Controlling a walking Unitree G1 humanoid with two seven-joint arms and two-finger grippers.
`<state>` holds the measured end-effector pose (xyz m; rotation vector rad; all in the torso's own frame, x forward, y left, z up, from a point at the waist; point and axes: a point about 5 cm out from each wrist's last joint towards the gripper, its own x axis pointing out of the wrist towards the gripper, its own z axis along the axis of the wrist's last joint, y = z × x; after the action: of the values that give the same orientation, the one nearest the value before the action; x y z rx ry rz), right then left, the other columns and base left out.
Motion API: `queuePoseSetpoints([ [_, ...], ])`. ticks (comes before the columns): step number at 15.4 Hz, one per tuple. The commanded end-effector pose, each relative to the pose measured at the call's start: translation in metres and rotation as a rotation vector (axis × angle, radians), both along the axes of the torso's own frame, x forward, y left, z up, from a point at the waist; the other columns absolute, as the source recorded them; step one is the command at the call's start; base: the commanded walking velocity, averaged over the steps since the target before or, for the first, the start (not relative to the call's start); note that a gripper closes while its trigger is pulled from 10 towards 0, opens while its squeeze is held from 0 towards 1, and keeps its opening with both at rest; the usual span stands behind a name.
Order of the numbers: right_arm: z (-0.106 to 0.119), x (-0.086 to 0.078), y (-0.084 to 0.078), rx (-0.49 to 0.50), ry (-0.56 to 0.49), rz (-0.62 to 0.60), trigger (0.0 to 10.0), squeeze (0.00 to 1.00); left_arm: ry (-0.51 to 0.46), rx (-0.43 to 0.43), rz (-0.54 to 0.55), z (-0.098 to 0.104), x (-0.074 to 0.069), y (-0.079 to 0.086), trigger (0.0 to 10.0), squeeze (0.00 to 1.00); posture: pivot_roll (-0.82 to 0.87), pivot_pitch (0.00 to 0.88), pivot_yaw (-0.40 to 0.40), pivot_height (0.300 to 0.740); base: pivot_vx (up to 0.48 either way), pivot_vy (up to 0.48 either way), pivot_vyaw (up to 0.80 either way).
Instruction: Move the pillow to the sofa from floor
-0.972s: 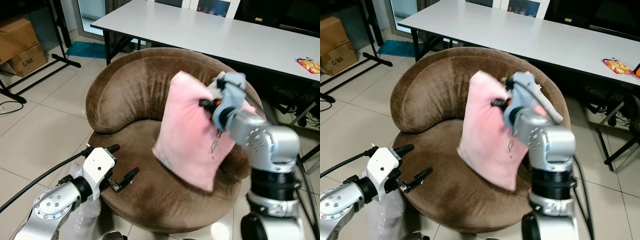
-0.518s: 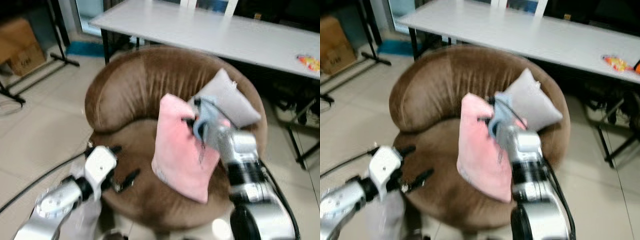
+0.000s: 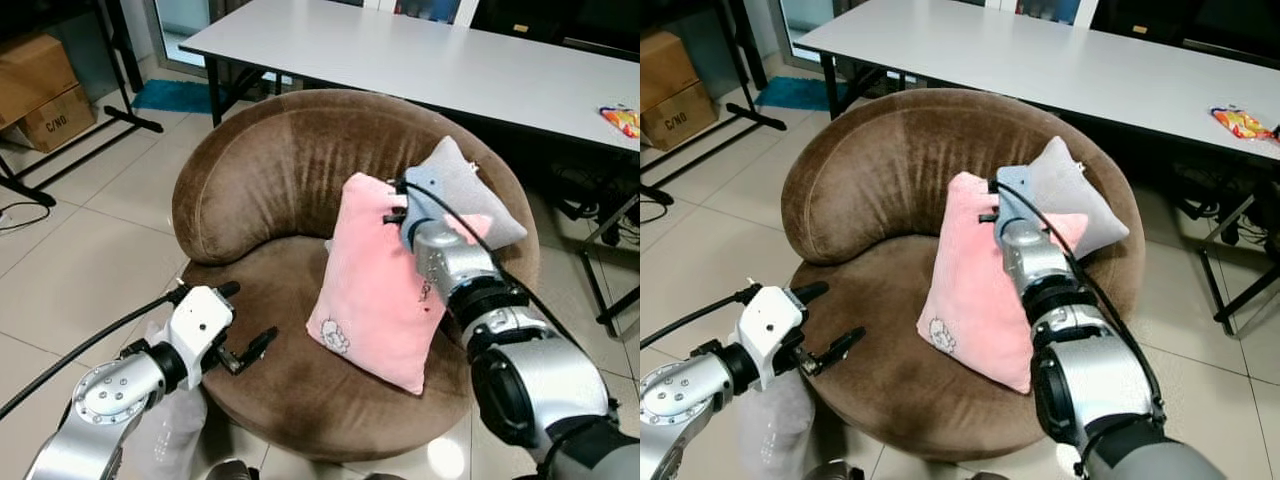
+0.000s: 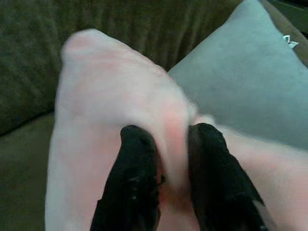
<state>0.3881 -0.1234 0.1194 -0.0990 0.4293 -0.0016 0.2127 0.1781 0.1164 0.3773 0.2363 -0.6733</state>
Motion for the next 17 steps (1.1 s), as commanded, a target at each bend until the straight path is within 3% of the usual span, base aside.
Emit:
queuePoseSetpoints([
  [1, 0.013, 0.007, -0.005, -0.016, -0.058, -0.002, 10.0, 1.0, -0.008, 0.002, 0.01, 0.0, 0.001, 0.001, 10.0, 0.0, 0.03, 0.022, -0.049, 0.74, 0.0, 0.0, 0.0],
  [5, 0.016, 0.009, -0.022, -0.008, -0.11, -0.015, 10.0, 1.0, -0.04, -0.022, 0.067, -0.001, 0.009, 0.001, 10.0, 0.0, 0.02, 0.014, -0.032, 0.74, 0.0, 0.0, 0.0],
  [6, 0.021, 0.01, -0.024, 0.019, -0.16, 0.002, 10.0, 1.0, -0.071, -0.021, 0.143, -0.001, 0.014, 0.005, 10.0, 0.0, 0.02, 0.006, -0.031, 0.74, 0.0, 0.0, 0.0],
  [8, 0.02, 0.003, -0.029, 0.165, -0.258, 0.026, 10.0, 1.0, -0.129, -0.033, 0.297, -0.001, 0.019, 0.011, 10.0, 0.0, 0.02, 0.0, -0.036, 0.74, 0.0, 0.0, 0.0],
  [9, 0.014, -0.01, -0.033, 0.183, -0.291, 0.01, 10.0, 1.0, -0.161, -0.038, 0.361, 0.001, 0.018, 0.011, 10.0, 0.0, 0.01, 0.0, -0.036, 0.74, 0.0, 0.0, 0.0],
  [11, 0.004, -0.051, -0.035, 0.212, -0.311, 0.022, 10.0, 1.0, -0.205, -0.076, 0.447, 0.007, 0.015, 0.01, 10.0, 0.0, 0.0, 0.0, -0.035, 0.74, 0.0, 0.0, 0.0],
  [12, 0.003, -0.059, -0.035, 0.206, -0.315, 0.025, 10.0, 1.0, -0.212, -0.083, 0.456, 0.008, 0.014, 0.01, 10.0, 0.0, 0.0, 0.0, -0.035, 0.74, 0.0, 0.0, 0.0],
  [13, -0.004, -0.08, -0.036, 0.166, -0.295, -0.002, 10.0, 0.91, -0.222, -0.085, 0.478, 0.009, 0.012, 0.009, 10.0, 0.0, -0.02, 0.0, -0.032, 0.74, 0.0, 0.0, 0.0],
  [14, -0.008, -0.096, -0.036, 0.163, -0.284, -0.012, 10.0, 0.64, -0.221, -0.082, 0.49, 0.007, 0.012, 0.009, 10.0, 0.0, -0.03, 0.0, -0.031, 0.74, 0.0, 0.0, 0.0],
  [16, -0.013, -0.12, -0.035, 0.191, -0.271, -0.017, 10.0, 0.33, -0.222, -0.071, 0.495, 0.004, 0.013, 0.008, 10.0, 0.0, -0.03, 0.0, -0.022, 0.74, 0.0, 0.0, 0.0],
  [17, -0.014, -0.124, -0.036, 0.191, -0.263, -0.03, 10.0, 0.3, -0.223, -0.073, 0.497, 0.005, 0.014, 0.008, 10.0, 0.0, -0.04, 0.0, -0.018, 0.74, 0.0, 0.0, 0.0],
])
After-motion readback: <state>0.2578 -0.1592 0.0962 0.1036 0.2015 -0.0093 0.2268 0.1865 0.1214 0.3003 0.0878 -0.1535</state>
